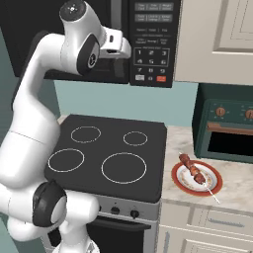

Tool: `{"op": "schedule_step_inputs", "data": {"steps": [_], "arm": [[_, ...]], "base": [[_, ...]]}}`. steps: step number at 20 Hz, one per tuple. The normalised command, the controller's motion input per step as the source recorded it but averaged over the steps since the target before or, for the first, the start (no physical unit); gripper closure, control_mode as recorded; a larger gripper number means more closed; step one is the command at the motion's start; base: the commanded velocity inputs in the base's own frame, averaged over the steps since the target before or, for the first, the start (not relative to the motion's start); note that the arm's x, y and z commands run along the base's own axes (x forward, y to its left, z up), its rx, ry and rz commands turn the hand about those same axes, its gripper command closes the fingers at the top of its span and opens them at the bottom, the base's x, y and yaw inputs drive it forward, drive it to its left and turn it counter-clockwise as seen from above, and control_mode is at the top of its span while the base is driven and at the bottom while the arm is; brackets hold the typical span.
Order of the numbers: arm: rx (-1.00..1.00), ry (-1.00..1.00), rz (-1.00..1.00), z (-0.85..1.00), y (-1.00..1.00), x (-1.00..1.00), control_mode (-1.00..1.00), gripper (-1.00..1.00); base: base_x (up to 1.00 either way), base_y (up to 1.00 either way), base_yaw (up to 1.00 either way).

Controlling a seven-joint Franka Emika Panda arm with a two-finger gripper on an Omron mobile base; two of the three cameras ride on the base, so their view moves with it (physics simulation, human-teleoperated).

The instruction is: Pick the kebab skewer from the counter and place it in the microwave. Then turn on the microwave.

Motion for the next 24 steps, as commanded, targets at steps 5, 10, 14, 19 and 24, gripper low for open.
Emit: {"op": "schedule_step_inputs", "data": {"steps": [5,10,14,19,24], "arm": [[0.00,-0.09,0.00,0.09,-0.15,0.29,-1.00,-1.00],[0.00,-0.16,0.00,0.00,-0.05,0.26,-1.00,-1.00],[0.00,-0.16,0.00,0.00,0.00,0.27,-1.00,-1.00],[0.00,-0.10,0.00,0.00,-0.01,0.27,-1.00,-1.00],[0.01,-0.05,0.00,0.00,-0.05,0.28,-1.00,-1.00]], "base": [[0.00,0.00,0.00],[0.00,0.00,0.00],[0.00,0.00,0.00],[0.00,0.00,0.00],[0.00,0.00,0.00]]}}
